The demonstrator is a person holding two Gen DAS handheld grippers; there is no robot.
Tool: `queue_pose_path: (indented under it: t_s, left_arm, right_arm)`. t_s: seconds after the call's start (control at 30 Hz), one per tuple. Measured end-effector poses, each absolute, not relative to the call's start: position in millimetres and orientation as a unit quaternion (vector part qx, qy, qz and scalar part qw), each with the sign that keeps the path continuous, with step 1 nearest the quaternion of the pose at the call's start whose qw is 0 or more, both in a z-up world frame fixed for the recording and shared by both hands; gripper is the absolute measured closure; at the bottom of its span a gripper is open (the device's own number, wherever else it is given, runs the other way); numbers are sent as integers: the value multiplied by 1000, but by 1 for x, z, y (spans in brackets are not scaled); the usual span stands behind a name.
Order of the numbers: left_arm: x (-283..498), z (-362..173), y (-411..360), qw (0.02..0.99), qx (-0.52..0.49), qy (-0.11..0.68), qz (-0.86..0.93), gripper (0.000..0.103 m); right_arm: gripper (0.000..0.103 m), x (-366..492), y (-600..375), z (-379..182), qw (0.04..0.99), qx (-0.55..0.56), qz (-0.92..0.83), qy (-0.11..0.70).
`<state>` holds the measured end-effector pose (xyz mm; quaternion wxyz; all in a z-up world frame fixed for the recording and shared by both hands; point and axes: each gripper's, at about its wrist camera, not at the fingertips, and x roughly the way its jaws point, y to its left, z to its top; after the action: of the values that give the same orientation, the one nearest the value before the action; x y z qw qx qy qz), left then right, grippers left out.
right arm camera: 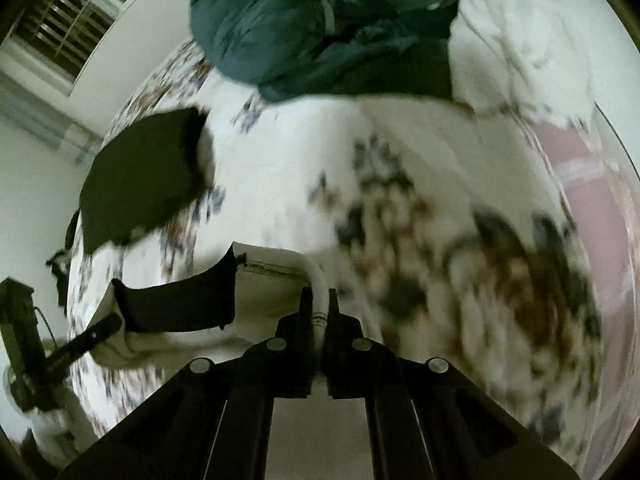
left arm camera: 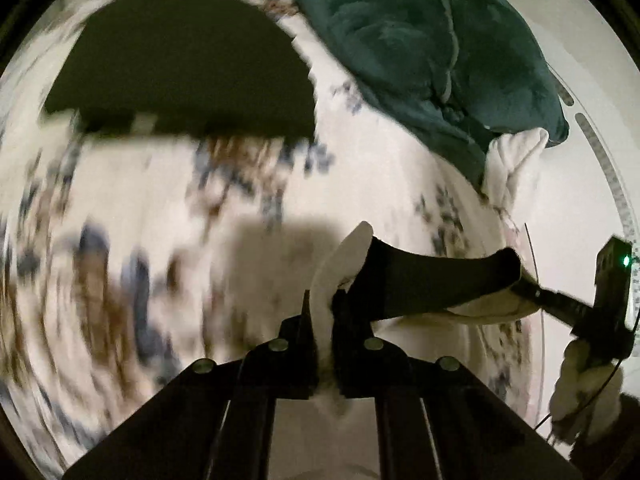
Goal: Fold small clothes
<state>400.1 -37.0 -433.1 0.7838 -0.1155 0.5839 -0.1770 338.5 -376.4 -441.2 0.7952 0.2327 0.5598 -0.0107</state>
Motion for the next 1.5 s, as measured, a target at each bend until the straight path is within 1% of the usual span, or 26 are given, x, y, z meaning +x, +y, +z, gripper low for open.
queue_pose_path:
  t_s: [0.1, 0.17, 0.23, 0.3, 0.33, 0.37, 0.4, 0.53, 0.7, 0.77, 0.83, 0.97, 1.0, 1.03, 1.07, 1.1, 1.13, 1.2, 1.27, 1.37, 1.43, 1.47, 1.5]
  left_arm:
    - [356, -452, -26, 761, -130, 615, -161, 93]
    - [331, -472, -18, 737, -150, 642, -151, 93]
    - [307, -492, -6, 704, -163, 679, -132, 93]
    - [287, -500, 6, 685, -178, 697, -114, 85]
    - [279, -501, 13, 680, -187, 701, -105, 84]
    - [273, -500, 20, 675, -196, 705, -95, 83]
    - [269, -498, 27, 671, -204, 708, -86, 83]
    - [278, -480, 42, 687, -213, 692, -70, 83]
    - [327, -467, 30, 718, -220, 656, -81, 83]
    - [349, -473, 18, 719, -224, 651, -93, 83]
    - [362, -479, 8, 725, -213, 648, -99, 83]
    - [390, -509, -17, 722, -164, 664, -103, 83]
    - [395, -517, -18, 718, -158, 670, -101, 83]
    - [398, -522, -17, 717, -156, 672, -101, 83]
    - [401, -526, -14, 719, -150, 671, -101, 80]
    - [403, -529, -12, 720, -146, 671, -100, 80]
    - [404, -530, -8, 720, -143, 672, -99, 80]
    - [404, -534, 3, 714, -153, 676, -99, 80]
    - [402, -534, 13, 708, -166, 680, -94, 80]
    - [393, -520, 24, 697, -208, 680, -94, 81]
    - [383, -507, 27, 694, -232, 675, -97, 83]
    - [375, -500, 26, 694, -236, 673, -99, 83]
    - [369, -497, 24, 692, -239, 673, -100, 83]
  right_arm:
    - [99, 289, -367, -454, 782, 221, 3, 583]
    - [99, 261, -363, -467, 769, 206, 12, 605]
    - [96, 238, -359, -485, 744, 196, 14, 639]
    - [84, 222, -363, -498, 714, 208, 13, 669]
    - [68, 214, -368, -503, 697, 217, 7, 683]
    - [56, 209, -371, -505, 690, 221, 2, 689]
    - [55, 202, -376, -507, 685, 225, -8, 693]
    - [55, 190, -402, -498, 687, 264, -46, 675]
    - [55, 200, -427, -480, 710, 330, -92, 615]
    - [55, 213, -429, -473, 722, 347, -95, 591]
    - [55, 228, -427, -473, 725, 354, -86, 585]
    - [55, 267, -414, -503, 710, 365, -63, 598]
    - [56, 273, -412, -510, 703, 374, -58, 601]
    - [60, 279, -408, -518, 697, 383, -53, 604]
    - [81, 284, -405, -522, 697, 381, -46, 606]
    - [93, 292, -399, -523, 702, 366, -47, 610]
    - [97, 297, -397, -523, 709, 347, -55, 612]
    - [101, 299, -397, -518, 722, 310, -82, 613]
    - [101, 297, -404, -523, 714, 309, -102, 620]
    - [100, 294, -404, -523, 699, 325, -84, 631]
    - [95, 291, -399, -511, 702, 321, -76, 631]
    - [88, 289, -396, -506, 703, 316, -72, 633]
    - [78, 285, -393, -502, 704, 314, -66, 634]
